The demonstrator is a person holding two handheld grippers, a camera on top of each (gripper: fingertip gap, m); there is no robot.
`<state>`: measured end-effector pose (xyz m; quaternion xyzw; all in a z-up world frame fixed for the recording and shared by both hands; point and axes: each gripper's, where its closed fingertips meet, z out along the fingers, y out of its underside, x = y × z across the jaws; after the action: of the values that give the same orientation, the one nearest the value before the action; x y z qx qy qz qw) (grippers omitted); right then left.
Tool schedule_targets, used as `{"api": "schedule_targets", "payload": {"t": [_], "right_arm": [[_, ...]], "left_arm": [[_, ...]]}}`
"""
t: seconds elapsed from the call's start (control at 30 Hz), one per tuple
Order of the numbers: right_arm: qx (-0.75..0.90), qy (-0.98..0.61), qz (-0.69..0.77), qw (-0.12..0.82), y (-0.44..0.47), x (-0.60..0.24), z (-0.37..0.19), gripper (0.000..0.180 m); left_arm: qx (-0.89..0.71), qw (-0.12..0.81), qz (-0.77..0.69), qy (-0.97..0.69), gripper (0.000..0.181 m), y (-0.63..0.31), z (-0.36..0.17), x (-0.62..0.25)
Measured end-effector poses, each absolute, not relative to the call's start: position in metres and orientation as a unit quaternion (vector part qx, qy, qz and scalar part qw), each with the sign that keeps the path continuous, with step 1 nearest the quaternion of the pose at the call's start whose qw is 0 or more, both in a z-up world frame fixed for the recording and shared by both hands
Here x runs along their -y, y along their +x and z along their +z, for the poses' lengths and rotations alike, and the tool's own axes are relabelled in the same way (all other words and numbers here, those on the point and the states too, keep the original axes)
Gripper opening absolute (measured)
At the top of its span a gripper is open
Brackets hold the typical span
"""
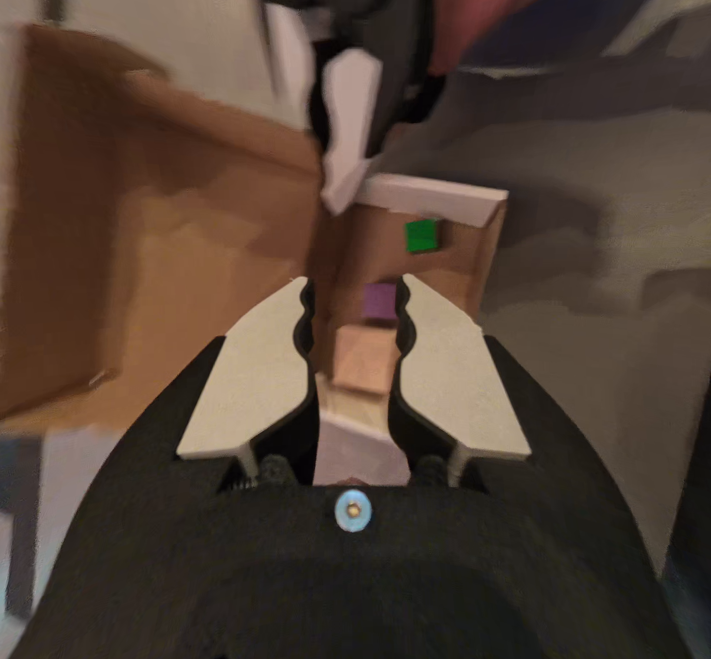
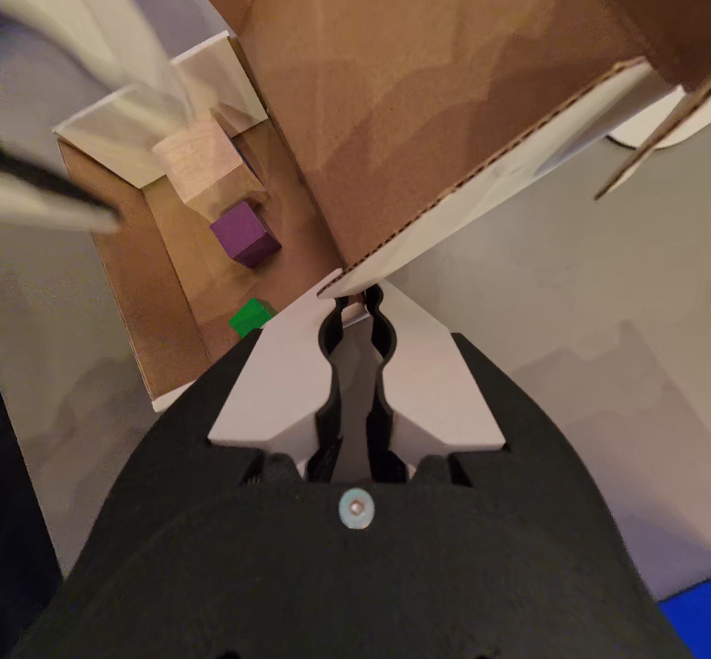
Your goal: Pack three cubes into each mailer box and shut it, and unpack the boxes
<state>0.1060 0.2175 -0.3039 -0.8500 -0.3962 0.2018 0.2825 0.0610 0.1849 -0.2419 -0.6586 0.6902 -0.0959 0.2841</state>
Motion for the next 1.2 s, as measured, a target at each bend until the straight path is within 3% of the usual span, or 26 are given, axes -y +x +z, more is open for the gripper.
{"api": "schedule_targets", "payload": {"t": [0.03, 0.2, 0.33, 0.47, 0.6, 0.8, 0.9, 1.2], "right_arm": [[0.404, -0.845, 0.201, 0.285, 0.105, -0.217, -0.303, 0.006], [0.426, -0.831, 0.211, 0.289, 0.099, -0.214, -0.295, 0.008], [0.403, -0.832, 0.243, 0.295, 0.098, -0.206, -0.278, 0.034], [0.301, -0.822, 0.367, 0.314, 0.098, -0.207, -0.257, 0.059], [0.153, -0.766, 0.515, 0.353, 0.104, -0.226, -0.227, 0.067], [0.09, -0.742, 0.565, 0.35, 0.109, -0.245, -0.23, 0.054], [0.108, -0.747, 0.554, 0.351, 0.111, -0.246, -0.236, 0.036], [0.232, -0.764, 0.448, 0.402, 0.102, -0.226, -0.224, 0.026]], "left_arm": [[-0.661, 0.326, -0.093, -0.669, 0.04, 0.049, -0.223, -0.196], [-0.497, 0.416, -0.149, -0.747, 0.047, -0.014, -0.175, -0.242], [-0.394, 0.411, -0.264, -0.779, 0.052, -0.027, -0.183, -0.256], [-0.294, 0.382, -0.388, -0.786, 0.048, -0.025, -0.201, -0.266], [-0.225, 0.352, -0.478, -0.772, 0.05, -0.017, -0.217, -0.271], [-0.16, 0.297, -0.609, -0.717, 0.049, -0.003, -0.226, -0.273], [-0.159, 0.295, -0.632, -0.699, 0.038, -0.007, -0.227, -0.272], [-0.303, 0.414, -0.526, -0.678, 0.024, -0.01, -0.207, -0.241]]}}
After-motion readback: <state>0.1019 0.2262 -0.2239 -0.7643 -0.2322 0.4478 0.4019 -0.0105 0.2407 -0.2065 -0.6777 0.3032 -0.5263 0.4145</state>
